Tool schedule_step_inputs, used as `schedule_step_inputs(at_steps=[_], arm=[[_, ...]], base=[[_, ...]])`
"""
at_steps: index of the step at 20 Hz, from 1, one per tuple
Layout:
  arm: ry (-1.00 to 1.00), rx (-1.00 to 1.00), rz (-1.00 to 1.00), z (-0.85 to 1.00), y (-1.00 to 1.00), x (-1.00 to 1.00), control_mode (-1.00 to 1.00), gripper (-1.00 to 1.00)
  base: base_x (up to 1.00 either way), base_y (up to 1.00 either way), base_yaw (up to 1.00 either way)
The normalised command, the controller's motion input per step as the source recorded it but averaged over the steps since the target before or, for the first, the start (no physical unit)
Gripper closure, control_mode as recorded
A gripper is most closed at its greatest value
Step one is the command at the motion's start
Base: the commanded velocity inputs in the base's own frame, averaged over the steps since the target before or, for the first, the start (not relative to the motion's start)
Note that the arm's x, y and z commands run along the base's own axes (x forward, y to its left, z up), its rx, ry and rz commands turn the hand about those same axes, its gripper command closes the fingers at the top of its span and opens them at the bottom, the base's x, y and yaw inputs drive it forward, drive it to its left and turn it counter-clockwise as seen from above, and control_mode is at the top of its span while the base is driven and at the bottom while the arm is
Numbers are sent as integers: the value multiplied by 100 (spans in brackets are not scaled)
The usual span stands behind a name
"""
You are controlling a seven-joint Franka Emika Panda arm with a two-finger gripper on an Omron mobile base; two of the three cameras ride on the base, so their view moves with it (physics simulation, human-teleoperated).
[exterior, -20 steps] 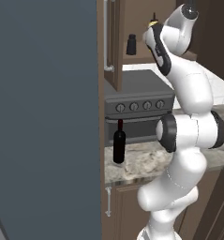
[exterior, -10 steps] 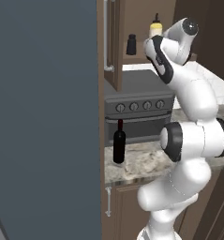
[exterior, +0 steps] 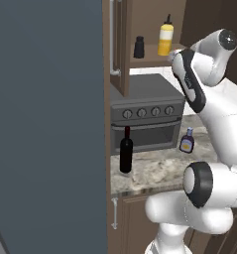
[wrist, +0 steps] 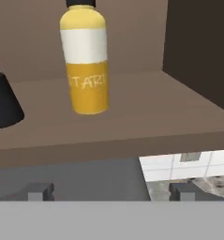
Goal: There are various items on the counter. Only move the condiments/shakers into the cabinet.
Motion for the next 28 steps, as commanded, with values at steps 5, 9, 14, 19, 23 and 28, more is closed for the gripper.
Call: schedule_step_inputs(at_steps=[5, 9, 14, 19, 23, 28], arm=[[24, 0, -4, -92, -18, -100, -100, -100], [16, 0, 0, -100, -24, -100, -100, -100], [10, 0, 0, -100, -45, -100, -100, -100], [5, 2, -1, -100, -67, -97, -100, -100], [11, 13, 12, -84, -75, -38, -100, -100], [0, 19, 34, -33, -50, 8, -100, -100]], base=[[0, 0, 0], [0, 0, 0], [0, 0, 0], [0, 0, 0], [0, 0, 0], [0, 0, 0]])
